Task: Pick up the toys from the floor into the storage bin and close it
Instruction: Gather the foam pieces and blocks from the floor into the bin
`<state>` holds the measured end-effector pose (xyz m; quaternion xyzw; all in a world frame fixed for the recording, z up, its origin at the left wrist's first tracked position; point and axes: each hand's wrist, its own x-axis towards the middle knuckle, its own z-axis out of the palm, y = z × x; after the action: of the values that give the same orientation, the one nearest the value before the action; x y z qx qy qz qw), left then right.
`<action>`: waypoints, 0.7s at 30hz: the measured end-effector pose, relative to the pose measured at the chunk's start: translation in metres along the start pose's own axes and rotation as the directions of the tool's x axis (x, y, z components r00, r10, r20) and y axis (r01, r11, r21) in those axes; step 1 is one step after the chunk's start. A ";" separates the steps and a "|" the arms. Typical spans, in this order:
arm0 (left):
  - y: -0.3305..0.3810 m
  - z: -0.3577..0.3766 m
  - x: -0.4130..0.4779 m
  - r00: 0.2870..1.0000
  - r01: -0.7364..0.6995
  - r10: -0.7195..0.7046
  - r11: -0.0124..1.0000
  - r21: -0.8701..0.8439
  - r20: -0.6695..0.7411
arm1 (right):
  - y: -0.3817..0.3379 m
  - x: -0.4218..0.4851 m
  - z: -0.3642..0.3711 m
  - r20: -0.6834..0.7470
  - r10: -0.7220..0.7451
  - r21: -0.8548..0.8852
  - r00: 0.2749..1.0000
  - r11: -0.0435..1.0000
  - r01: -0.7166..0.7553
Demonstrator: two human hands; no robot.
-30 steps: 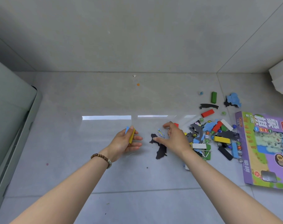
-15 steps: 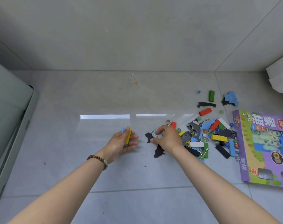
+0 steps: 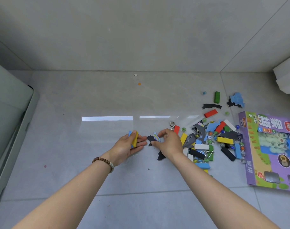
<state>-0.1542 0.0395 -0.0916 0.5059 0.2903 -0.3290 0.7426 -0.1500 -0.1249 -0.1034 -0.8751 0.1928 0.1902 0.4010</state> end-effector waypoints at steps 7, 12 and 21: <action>-0.001 0.003 0.000 1.000 -0.006 0.006 1.000 -0.008 0.005 | 0.006 -0.008 0.001 -0.039 -0.109 0.069 0.993 0.991 0.111; -0.002 0.013 -0.001 1.000 -0.008 0.008 1.000 -0.027 0.021 | 0.006 -0.011 0.007 -0.065 -0.131 0.091 0.989 0.986 0.136; -0.007 0.014 0.000 1.000 -0.009 0.009 0.994 -0.111 0.000 | 0.007 -0.002 0.003 0.000 -0.002 0.345 1.000 0.939 0.002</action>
<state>-0.1580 0.0246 -0.0913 0.4651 0.3057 -0.3090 0.7713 -0.1559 -0.1267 -0.1090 -0.7916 0.2223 0.1533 0.5481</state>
